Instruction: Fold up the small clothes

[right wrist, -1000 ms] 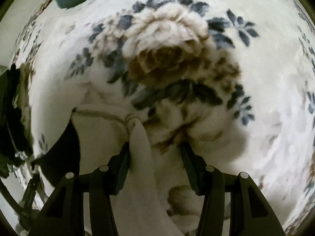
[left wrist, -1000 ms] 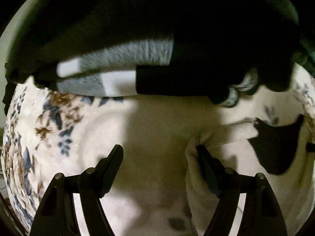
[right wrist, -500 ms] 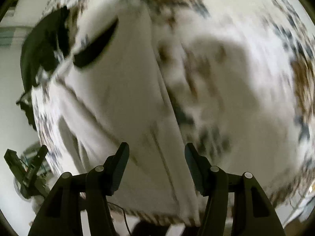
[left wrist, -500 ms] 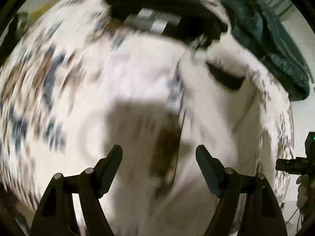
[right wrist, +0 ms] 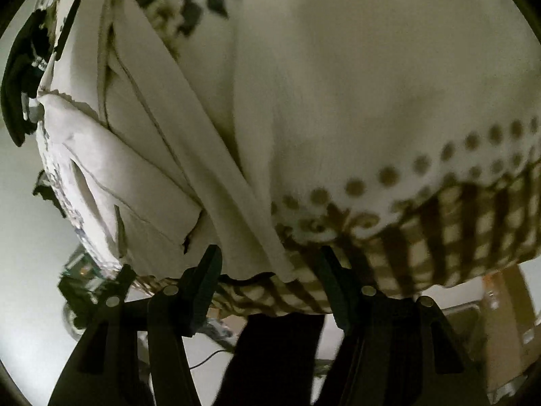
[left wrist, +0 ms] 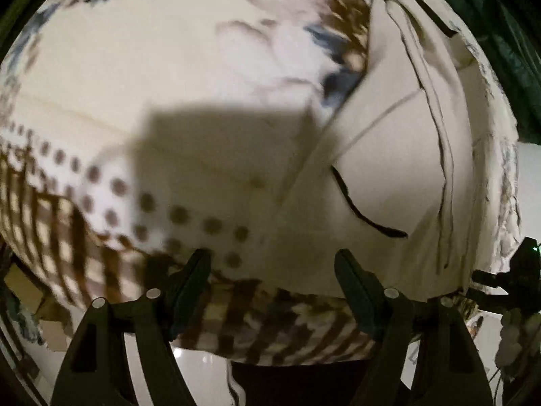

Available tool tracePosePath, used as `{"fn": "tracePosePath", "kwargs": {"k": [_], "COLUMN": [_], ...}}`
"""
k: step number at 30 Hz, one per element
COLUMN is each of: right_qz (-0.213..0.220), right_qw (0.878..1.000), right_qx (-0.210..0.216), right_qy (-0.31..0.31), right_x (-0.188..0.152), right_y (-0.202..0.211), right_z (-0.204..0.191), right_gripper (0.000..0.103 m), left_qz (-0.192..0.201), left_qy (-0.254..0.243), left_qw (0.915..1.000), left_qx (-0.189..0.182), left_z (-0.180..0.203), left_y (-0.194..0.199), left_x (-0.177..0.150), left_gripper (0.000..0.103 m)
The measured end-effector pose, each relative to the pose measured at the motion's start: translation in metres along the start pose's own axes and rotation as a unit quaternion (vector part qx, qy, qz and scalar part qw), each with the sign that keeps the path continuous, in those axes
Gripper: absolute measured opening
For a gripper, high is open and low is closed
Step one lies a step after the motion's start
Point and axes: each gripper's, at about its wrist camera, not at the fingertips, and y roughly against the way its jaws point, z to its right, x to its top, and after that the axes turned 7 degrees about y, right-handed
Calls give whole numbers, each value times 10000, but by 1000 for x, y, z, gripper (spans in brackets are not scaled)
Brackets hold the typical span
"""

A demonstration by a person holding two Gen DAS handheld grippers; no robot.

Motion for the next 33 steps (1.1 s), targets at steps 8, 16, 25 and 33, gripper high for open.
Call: {"fn": "tracePosePath", "kwargs": {"k": [8,16,25,33], "right_qz": [266,740,1793,1960], "right_qw": [9994,9951,9785,9771], "right_qx": [199,651,955,813], "right_qy": [42,119,368,163], "right_x": [-21,-17,55,140], "right_y": [-8,38,122,137], "right_z": [-8,-19,-63,-74], "right_gripper": [7,3,3,44], "left_qz": [124,524,1336,1329], "left_qy": [200,610,229,435], "left_qw": [9993,9922,9805,9794], "left_qx": [-298,-953,-1424,-1459], "left_z": [0,4,64,71], "left_y": [0,57,78,61], "left_x": [4,21,124,205], "left_gripper": [5,3,3,20]}}
